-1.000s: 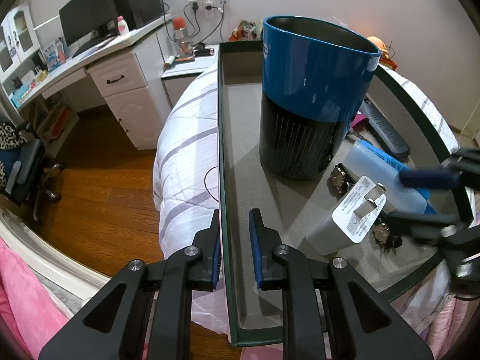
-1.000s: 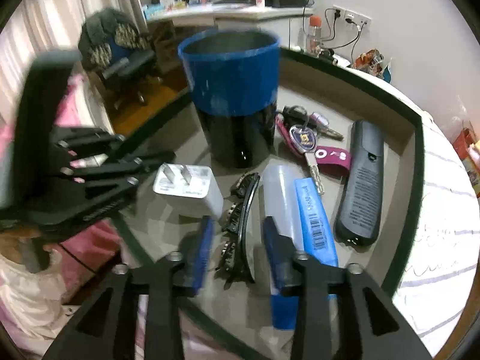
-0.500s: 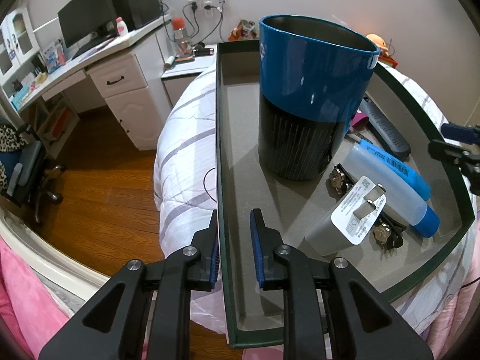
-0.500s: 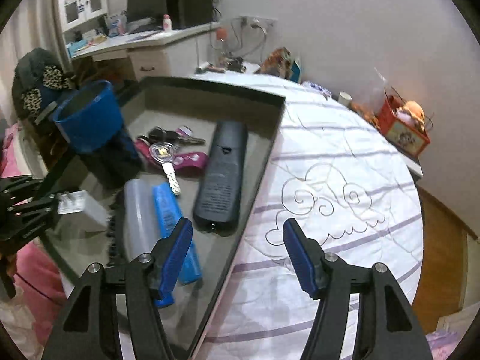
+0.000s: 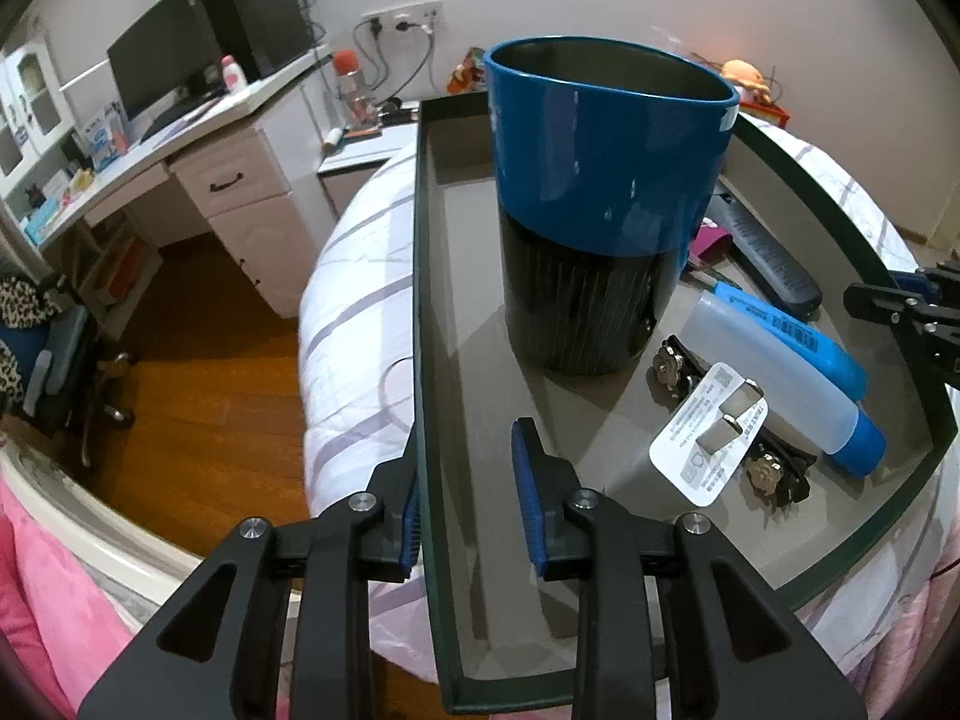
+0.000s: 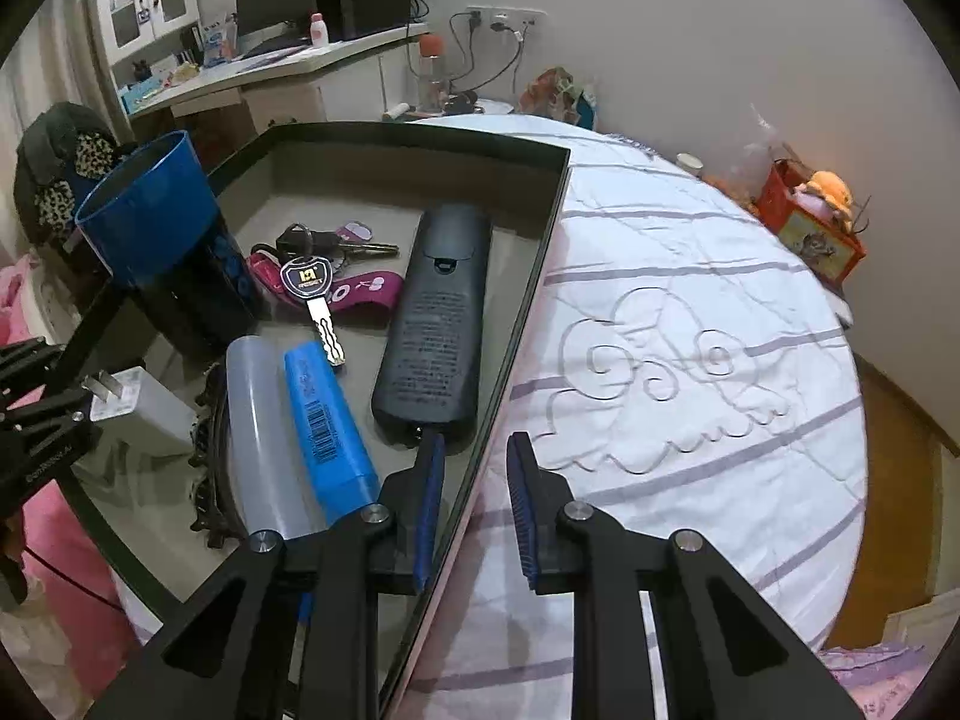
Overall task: Organize rigid objects
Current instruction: 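Open the left tool off the tray rim while the right tool withdraws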
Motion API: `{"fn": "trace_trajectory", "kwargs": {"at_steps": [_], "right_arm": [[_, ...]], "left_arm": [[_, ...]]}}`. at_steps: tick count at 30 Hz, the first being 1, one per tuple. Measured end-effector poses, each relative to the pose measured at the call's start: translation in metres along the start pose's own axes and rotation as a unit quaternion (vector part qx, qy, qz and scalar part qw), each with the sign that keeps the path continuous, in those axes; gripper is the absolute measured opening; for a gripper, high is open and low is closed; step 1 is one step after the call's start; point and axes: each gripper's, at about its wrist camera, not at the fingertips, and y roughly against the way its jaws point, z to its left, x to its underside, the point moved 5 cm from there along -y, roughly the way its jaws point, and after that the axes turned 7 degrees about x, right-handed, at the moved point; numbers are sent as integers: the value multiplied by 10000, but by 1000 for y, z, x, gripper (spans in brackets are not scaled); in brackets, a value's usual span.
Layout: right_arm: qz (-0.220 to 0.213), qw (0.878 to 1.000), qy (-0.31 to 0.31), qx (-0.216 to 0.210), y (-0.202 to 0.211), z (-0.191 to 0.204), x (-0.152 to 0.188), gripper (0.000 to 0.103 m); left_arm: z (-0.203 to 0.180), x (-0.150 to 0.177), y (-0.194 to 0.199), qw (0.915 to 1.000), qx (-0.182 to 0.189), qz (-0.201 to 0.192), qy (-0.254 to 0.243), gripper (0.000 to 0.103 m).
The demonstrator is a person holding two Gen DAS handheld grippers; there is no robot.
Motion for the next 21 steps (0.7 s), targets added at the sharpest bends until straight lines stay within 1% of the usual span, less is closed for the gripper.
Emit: {"fn": "trace_trajectory", "kwargs": {"at_steps": [2, 10, 17, 19, 21], "right_arm": [[69, 10000, 7, 59, -1, -4, 3, 22], [196, 9989, -392, 161, -2, -33, 17, 22], [290, 9979, -544, 190, 2, -24, 31, 22], [257, 9972, -699, 86, 4, -23, 35, 22], [247, 9966, -782, 72, 7, -26, 37, 22]], "left_arm": [[-6, -3, 0, 10000, 23, 12, -68, 27], [-37, -19, -10, 9991, 185, 49, -371, 27], [-57, -33, -19, 9984, 273, 77, -481, 27], [-61, -37, -22, 9982, 293, 82, -507, 27], [-64, -42, -26, 9980, 334, 88, -530, 27]]}}
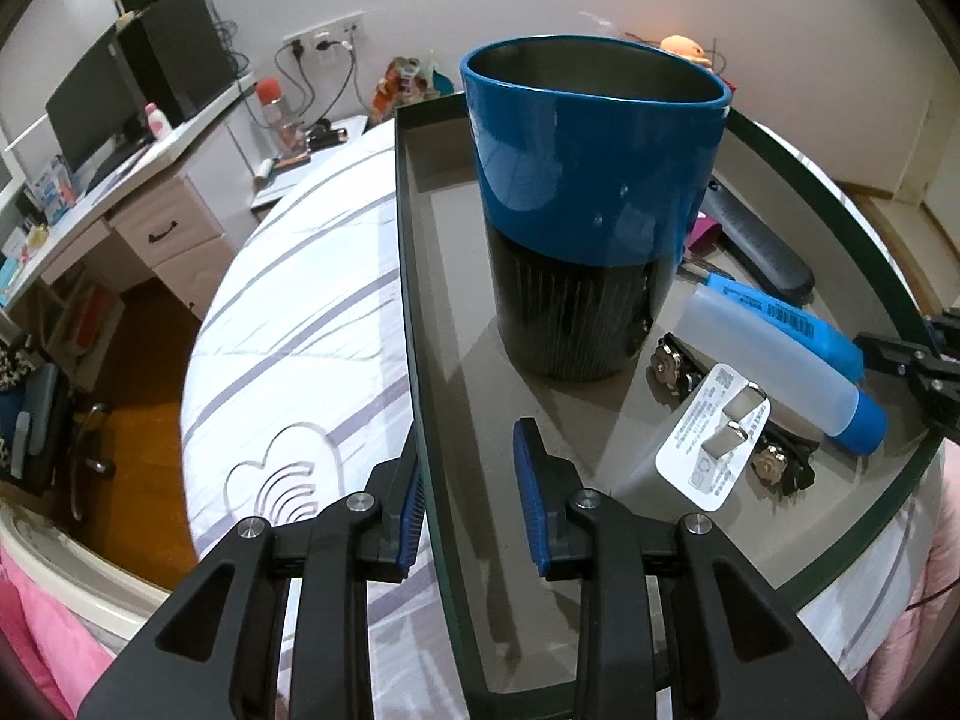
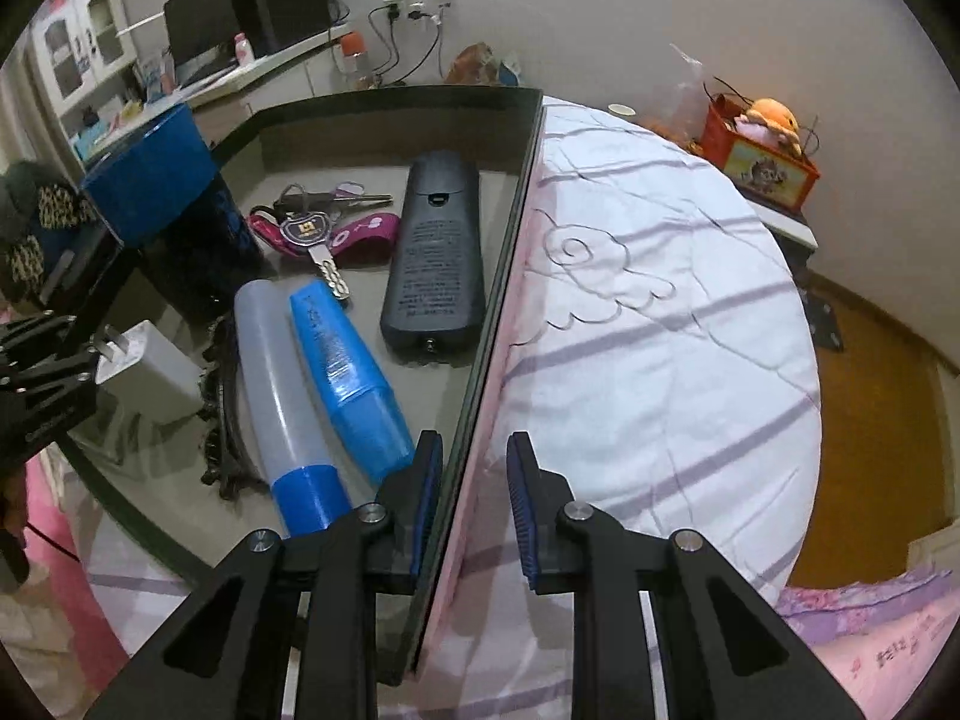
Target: Organize rigid objects
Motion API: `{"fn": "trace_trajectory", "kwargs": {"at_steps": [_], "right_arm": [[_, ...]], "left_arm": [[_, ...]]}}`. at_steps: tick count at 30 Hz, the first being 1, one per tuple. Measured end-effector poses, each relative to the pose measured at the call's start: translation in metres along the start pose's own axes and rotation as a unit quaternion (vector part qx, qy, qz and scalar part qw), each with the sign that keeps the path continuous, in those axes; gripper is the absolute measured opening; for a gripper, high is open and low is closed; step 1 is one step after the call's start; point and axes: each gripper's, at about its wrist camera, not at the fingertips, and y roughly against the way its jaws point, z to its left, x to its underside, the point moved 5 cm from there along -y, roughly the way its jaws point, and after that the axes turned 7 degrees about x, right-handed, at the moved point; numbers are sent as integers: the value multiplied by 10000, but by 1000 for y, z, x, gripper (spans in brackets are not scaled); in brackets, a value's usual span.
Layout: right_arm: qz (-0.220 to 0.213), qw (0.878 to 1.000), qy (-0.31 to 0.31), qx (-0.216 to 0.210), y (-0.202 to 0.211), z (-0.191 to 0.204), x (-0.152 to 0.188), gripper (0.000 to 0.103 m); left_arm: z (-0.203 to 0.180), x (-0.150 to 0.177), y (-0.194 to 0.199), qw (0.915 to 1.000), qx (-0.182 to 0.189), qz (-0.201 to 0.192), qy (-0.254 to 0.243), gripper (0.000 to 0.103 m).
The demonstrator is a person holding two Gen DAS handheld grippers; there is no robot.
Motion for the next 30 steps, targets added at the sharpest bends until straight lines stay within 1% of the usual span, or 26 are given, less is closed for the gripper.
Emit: {"fn": "trace_trajectory", "kwargs": {"at_steps": [2, 4, 6, 8, 9, 10, 11, 12, 13, 14, 15, 17, 18, 19, 21, 24, 26, 28, 30], "right_arm": [[-23, 10000, -44, 21, 2, -2, 1, 22], [-35, 9999, -125, -78, 2, -2, 2, 22], [-73, 9995, -226, -226, 2, -3, 3, 24], [-123, 9984, -357, -429, 3, -5, 5, 24], [-166, 9977, -405, -519, 5, -6, 6, 24], [-255, 9966, -476, -621, 9, -7, 7, 26], [-323, 9957, -534, -679, 11, -10, 7, 31], [-412, 9945, -614, -746, 15, -12, 7, 40], [-524, 9931, -692, -785, 20, -15, 8, 45], [-586, 9924, -736, -792, 24, -16, 9, 52], [-636, 9920, -757, -779, 28, -18, 9, 54], [-764, 9912, -767, -767, 36, -20, 8, 54], [-812, 9904, -771, -805, 40, -19, 7, 55], [-879, 9895, -769, -851, 45, -19, 7, 56], [-934, 9894, -749, -827, 49, -18, 7, 67], [-976, 9903, -666, -726, 53, -15, 10, 68], [-955, 9904, -646, -764, 53, -11, 12, 68], [-970, 9902, -624, -791, 54, -8, 15, 69], [-932, 9902, -605, -845, 53, -5, 18, 73]], "left_arm": [[-2, -4, -3, 10000, 43, 4, -15, 29], [-1, -4, -4, 10000, 76, -2, -42, 32], [1, -3, -3, 9997, 224, -35, 61, 32], [7, -1, 3, 9985, 474, -124, 233, 35], [10, 0, 6, 9981, 525, -167, 287, 37], [13, 2, 10, 9980, 495, -211, 323, 41], [15, 3, 14, 9982, 429, -252, 343, 44], [16, 5, 16, 9982, 387, -288, 360, 50], [19, 8, 21, 9981, 353, -331, 388, 54], [21, 11, 25, 9978, 363, -369, 413, 55], [22, 15, 29, 9975, 381, -396, 445, 56], [25, 21, 35, 9973, 354, -434, 470, 64], [25, 24, 39, 9973, 322, -471, 460, 72], [24, 27, 42, 9972, 324, -505, 446, 74], [23, 33, 47, 9971, 334, -512, 453, 75], [20, 37, 55, 9969, 273, -604, 422, 86], [20, 38, 60, 9967, 240, -658, 418, 87], [17, 40, 64, 9963, 336, -691, 381, 92], [18, 41, 63, 9962, 298, -719, 401, 94]]}}
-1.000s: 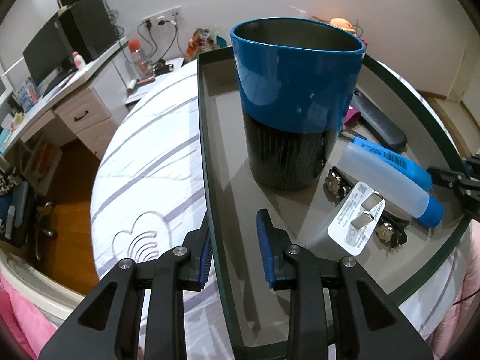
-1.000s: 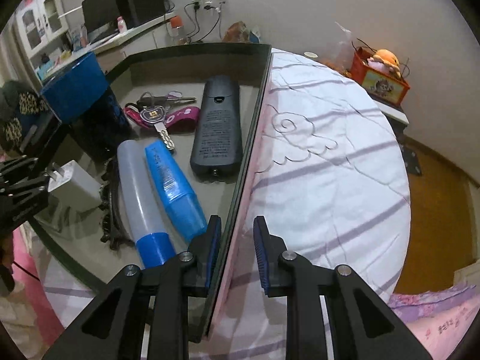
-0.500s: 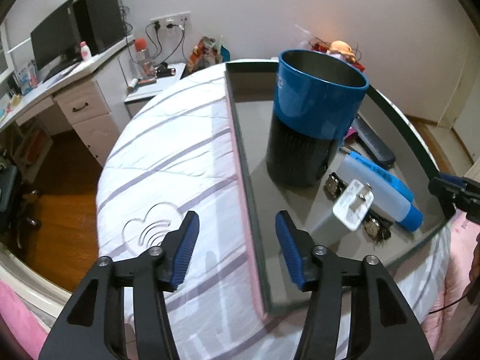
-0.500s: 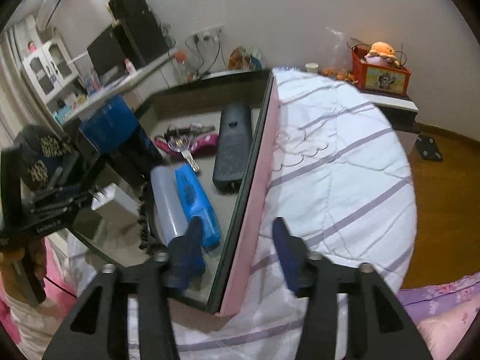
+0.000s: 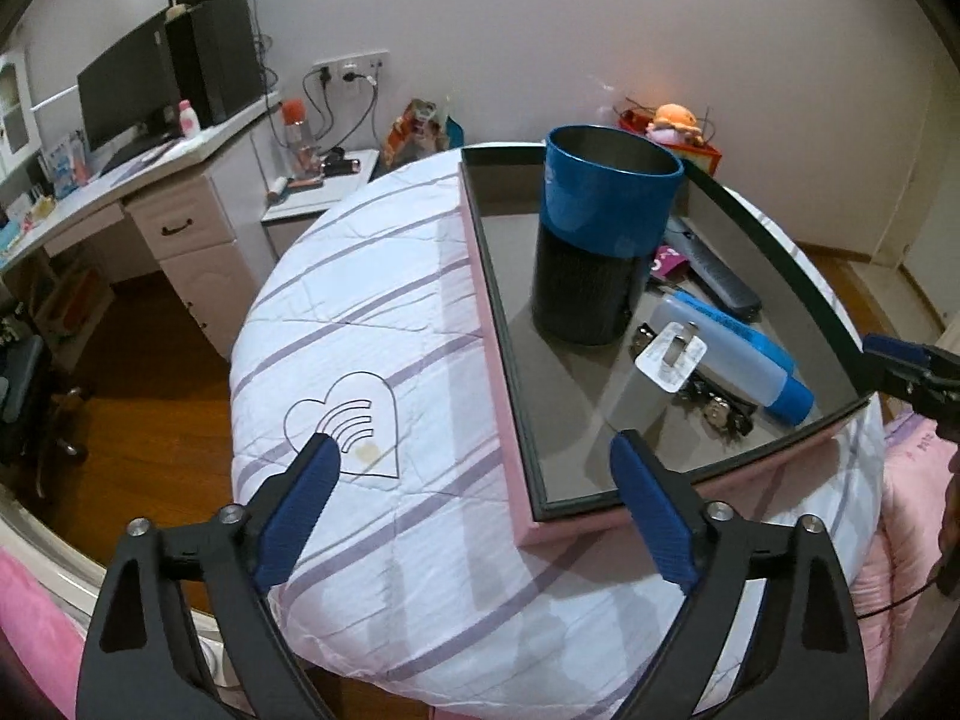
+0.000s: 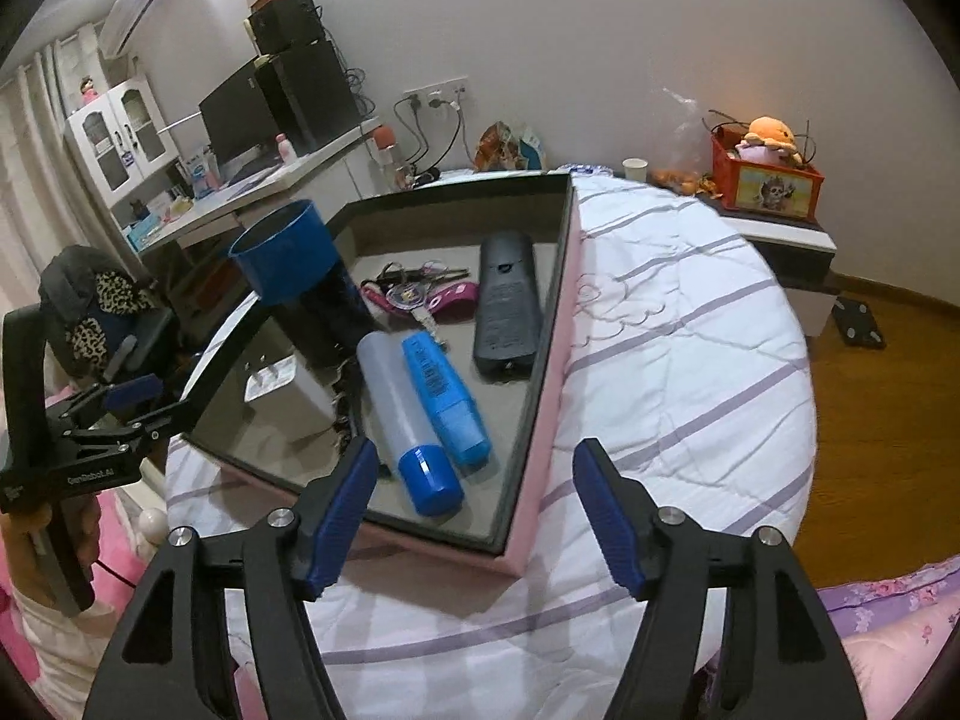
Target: Organize rigid objects
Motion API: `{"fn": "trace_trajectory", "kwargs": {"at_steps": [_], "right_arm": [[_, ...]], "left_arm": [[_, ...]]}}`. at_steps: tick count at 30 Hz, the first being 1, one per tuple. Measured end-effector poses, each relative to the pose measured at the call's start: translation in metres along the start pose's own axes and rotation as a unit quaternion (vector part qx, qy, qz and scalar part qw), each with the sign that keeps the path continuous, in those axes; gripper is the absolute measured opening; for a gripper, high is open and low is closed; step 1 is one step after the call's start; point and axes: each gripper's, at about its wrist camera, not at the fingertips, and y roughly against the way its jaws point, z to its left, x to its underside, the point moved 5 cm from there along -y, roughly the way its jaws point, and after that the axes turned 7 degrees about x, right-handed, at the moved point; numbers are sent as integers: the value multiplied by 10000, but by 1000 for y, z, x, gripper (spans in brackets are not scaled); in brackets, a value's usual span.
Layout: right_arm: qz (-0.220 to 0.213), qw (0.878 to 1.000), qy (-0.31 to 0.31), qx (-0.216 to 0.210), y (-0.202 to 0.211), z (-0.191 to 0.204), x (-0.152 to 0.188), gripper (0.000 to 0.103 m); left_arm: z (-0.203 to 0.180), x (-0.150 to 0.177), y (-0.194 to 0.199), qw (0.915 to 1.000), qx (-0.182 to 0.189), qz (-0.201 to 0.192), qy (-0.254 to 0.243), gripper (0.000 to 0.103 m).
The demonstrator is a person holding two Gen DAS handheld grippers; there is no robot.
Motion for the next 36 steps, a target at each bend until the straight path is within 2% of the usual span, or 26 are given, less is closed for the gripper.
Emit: {"fn": "trace_trajectory", "kwargs": {"at_steps": [5, 10, 14, 17, 23, 25, 29, 36], "right_arm": [[101, 9999, -87, -51, -6, 0, 6, 74], [-203, 9996, 48, 214, 11, 5, -5, 74], [-294, 9990, 324, 88, 12, 22, -17, 74], [-133, 9970, 726, 252, 0, 38, -21, 74], [140, 9914, 1297, 140, -28, 66, -28, 74], [170, 9889, 1434, 345, -36, 70, -32, 74], [213, 9864, 1532, 563, -46, 69, -38, 74], [271, 9881, 1428, 512, -61, 61, -49, 74]], "left_arm": [[3, -1, -1, 9999, 43, 5, 110, 95], [3, -2, -1, 10000, -21, -12, 85, 96], [2, -3, 0, 10000, -67, -15, 59, 96], [1, -3, 0, 10000, -90, -14, -10, 96], [4, -7, 4, 9998, -156, -61, -49, 96], [5, -9, 4, 9998, -173, -71, -45, 96], [8, -12, 2, 9998, -183, -81, -66, 96], [11, -14, -8, 9996, -284, 1, -94, 96]]}}
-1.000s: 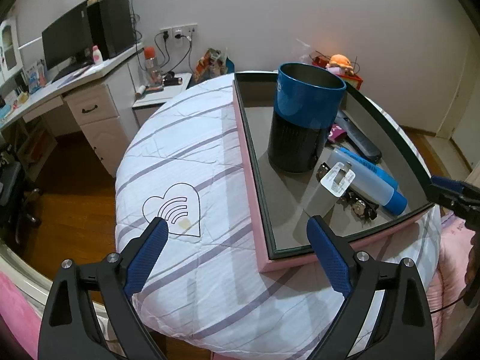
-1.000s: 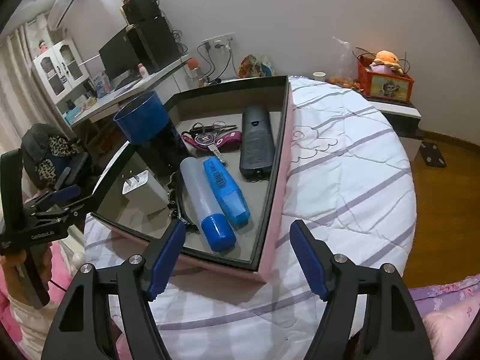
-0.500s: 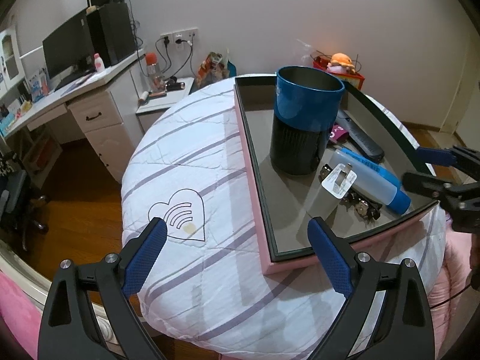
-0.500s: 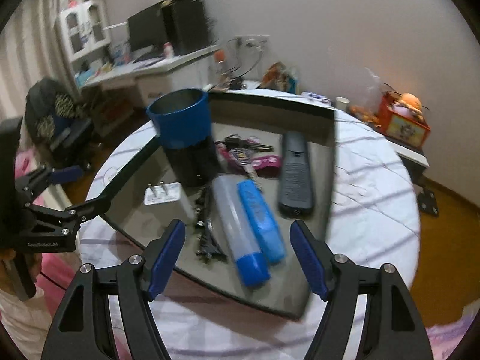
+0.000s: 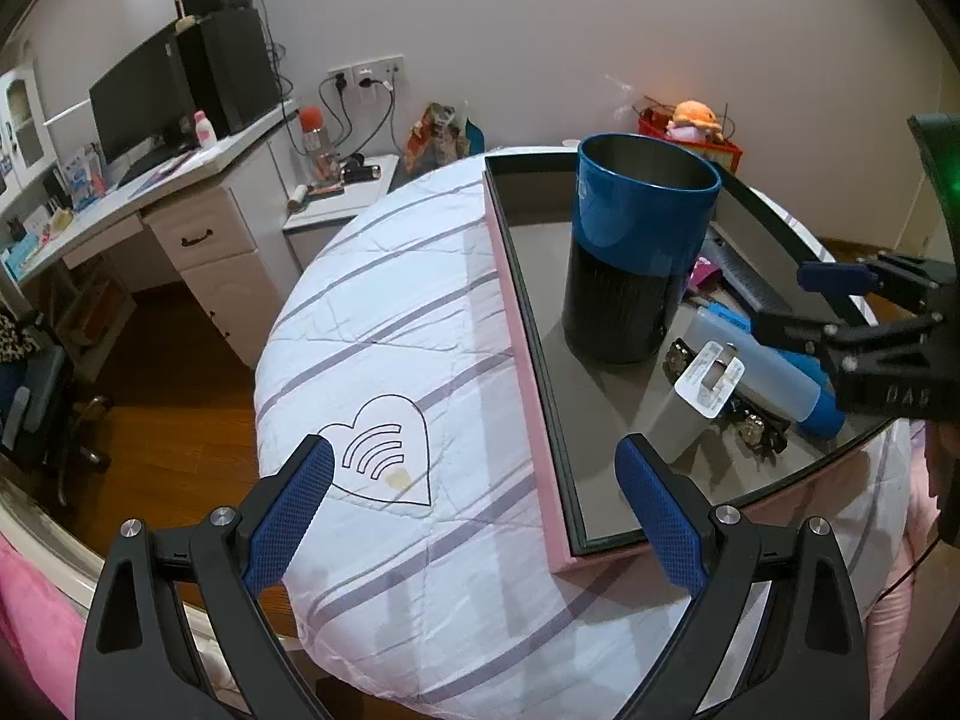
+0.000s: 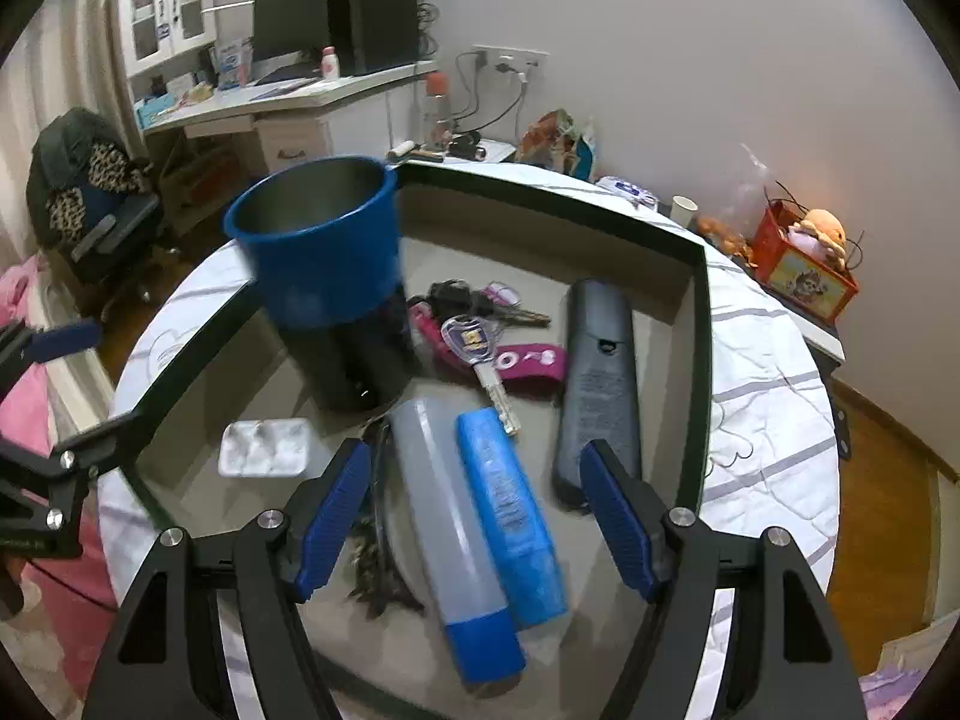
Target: Organize rigid objects
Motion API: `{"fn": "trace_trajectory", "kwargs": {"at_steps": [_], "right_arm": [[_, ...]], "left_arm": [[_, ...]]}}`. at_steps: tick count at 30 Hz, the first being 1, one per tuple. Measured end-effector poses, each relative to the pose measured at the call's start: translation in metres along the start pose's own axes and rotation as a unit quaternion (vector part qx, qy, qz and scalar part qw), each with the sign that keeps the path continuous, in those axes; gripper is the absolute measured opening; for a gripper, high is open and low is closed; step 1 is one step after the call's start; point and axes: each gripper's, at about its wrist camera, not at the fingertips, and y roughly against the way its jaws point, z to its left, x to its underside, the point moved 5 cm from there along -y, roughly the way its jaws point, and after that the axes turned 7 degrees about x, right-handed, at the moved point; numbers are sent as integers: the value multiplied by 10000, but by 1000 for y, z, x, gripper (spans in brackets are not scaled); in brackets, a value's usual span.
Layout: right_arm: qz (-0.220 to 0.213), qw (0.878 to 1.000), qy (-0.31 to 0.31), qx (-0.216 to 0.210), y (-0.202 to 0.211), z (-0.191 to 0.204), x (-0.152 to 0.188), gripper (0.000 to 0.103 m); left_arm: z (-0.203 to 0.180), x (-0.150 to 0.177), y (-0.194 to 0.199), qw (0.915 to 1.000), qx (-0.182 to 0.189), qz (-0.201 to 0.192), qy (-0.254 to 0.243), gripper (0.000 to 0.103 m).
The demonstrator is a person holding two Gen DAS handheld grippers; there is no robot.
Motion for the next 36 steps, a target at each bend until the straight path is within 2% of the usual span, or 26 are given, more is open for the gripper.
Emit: {"fn": "trace_trajectory", "kwargs": {"at_steps": [4, 11, 15, 17, 19, 22, 29, 30, 32, 36], "right_arm": [[28, 9984, -117, -548, -4, 2, -6, 74], [408, 9971, 152, -626, -12, 2, 3, 74], [755, 9904, 402, -1083, -9, 4, 24, 70], [788, 9897, 458, -1102, -7, 2, 28, 69], [790, 9878, 355, -1296, -4, 3, 27, 69], [844, 9885, 434, -1174, -5, 7, 29, 69], [816, 9883, 294, -1255, -7, 5, 22, 70], [754, 9902, 270, -1141, -7, 1, 18, 70], [665, 9952, 357, -625, -8, -8, 14, 70], [715, 9949, 711, 25, -14, -12, 8, 70]], "left_arm": [[-1, -4, -2, 10000, 51, -26, -9, 96], [1, -5, -6, 10000, -19, 28, -85, 96], [4, -6, -8, 10000, 15, 9, -12, 96], [3, -7, -9, 10000, 51, 18, -8, 96], [0, -6, -11, 9999, 87, 45, -36, 96], [-6, -5, -14, 9998, 135, 103, -109, 96], [-9, -3, -16, 9997, 98, 155, -163, 96], [-8, -3, -16, 9997, 92, 169, -149, 96], [-7, -3, -16, 9998, 73, 170, -123, 96], [-6, -4, -16, 9997, 51, 189, -110, 96]]}}
